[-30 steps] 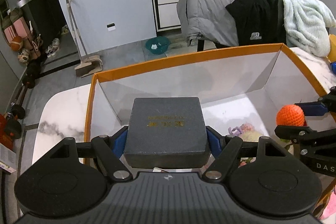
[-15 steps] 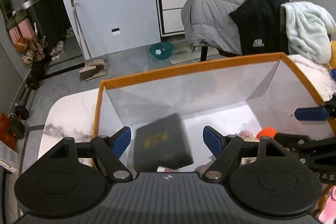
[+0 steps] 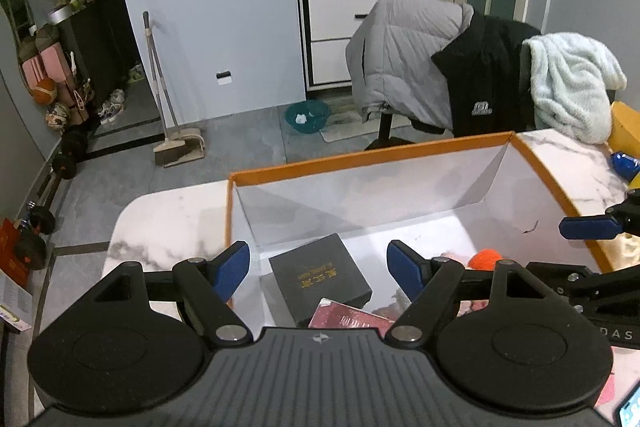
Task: Organize objects
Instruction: 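Move both tools back toward the plush toys beside the orange box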
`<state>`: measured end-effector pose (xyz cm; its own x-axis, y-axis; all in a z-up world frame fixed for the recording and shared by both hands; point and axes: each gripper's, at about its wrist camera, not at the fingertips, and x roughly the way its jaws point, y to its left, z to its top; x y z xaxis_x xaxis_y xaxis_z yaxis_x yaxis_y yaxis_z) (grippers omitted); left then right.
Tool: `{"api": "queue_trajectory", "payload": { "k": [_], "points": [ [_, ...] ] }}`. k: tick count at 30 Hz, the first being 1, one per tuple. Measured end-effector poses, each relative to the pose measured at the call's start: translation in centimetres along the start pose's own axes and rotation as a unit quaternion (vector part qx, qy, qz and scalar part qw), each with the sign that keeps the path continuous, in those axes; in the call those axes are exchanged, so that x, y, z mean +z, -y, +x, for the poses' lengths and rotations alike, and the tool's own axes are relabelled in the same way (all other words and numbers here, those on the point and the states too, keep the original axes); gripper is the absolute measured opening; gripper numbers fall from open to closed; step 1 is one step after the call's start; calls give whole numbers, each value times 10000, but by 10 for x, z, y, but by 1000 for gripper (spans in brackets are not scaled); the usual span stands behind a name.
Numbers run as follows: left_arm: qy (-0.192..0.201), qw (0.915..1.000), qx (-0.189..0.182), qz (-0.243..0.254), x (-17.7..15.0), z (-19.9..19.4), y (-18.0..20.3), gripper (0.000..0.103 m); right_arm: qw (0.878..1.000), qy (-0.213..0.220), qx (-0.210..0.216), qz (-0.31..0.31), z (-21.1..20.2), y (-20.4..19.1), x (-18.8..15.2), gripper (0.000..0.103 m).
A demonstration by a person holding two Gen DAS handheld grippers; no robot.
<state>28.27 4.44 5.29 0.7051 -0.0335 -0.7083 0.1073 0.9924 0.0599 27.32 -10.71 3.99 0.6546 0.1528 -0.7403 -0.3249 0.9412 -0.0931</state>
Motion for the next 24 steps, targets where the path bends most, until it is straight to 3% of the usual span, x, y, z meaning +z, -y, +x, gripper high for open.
{"api": "queue_trajectory", "payload": {
  "k": [16, 24],
  "points": [
    [290, 9995, -102, -80, -17, -74, -6, 89, 9995, 111, -147, -268, -82, -21, -31, 54],
    [291, 9994, -193, 51, -36, -92, -3, 89, 9989, 69, -199, -426, -107, -31, -54, 55]
  ]
}}
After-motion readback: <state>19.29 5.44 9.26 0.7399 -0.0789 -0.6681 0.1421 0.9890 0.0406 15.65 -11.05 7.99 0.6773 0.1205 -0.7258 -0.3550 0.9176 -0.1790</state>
